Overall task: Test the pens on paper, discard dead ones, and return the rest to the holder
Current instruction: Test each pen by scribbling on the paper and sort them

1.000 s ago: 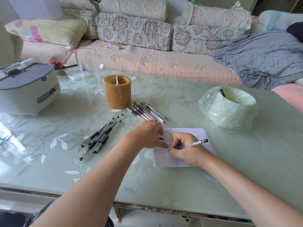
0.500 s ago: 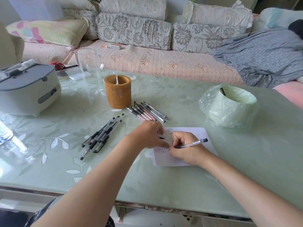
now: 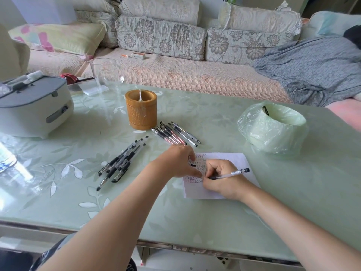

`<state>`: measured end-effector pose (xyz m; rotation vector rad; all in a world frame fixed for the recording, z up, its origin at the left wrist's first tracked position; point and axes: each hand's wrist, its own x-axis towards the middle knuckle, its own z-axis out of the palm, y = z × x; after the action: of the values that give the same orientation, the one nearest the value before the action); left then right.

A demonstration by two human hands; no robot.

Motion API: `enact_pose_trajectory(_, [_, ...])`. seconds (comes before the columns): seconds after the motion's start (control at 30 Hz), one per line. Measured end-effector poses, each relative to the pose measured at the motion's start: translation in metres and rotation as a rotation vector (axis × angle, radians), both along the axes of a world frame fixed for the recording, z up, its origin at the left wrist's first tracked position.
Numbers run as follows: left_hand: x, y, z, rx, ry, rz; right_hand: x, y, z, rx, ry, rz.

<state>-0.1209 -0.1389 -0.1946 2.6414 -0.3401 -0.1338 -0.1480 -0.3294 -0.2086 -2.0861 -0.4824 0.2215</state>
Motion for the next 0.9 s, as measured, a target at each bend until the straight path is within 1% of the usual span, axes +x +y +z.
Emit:
enact_pose_trajectory(0.5, [-0.0002,-0.0002,-0.0005,-0.001,0.002,0.005,-0.0017,0.0015,0.0024,0.032,-0.023,-0.004])
enact_pose_trajectory(0.9, [-0.0007,-0.0010,0.0026,0.003,0.003,0.017,-0.0017,-0.0004,0.0033,0.018,0.026,0.021])
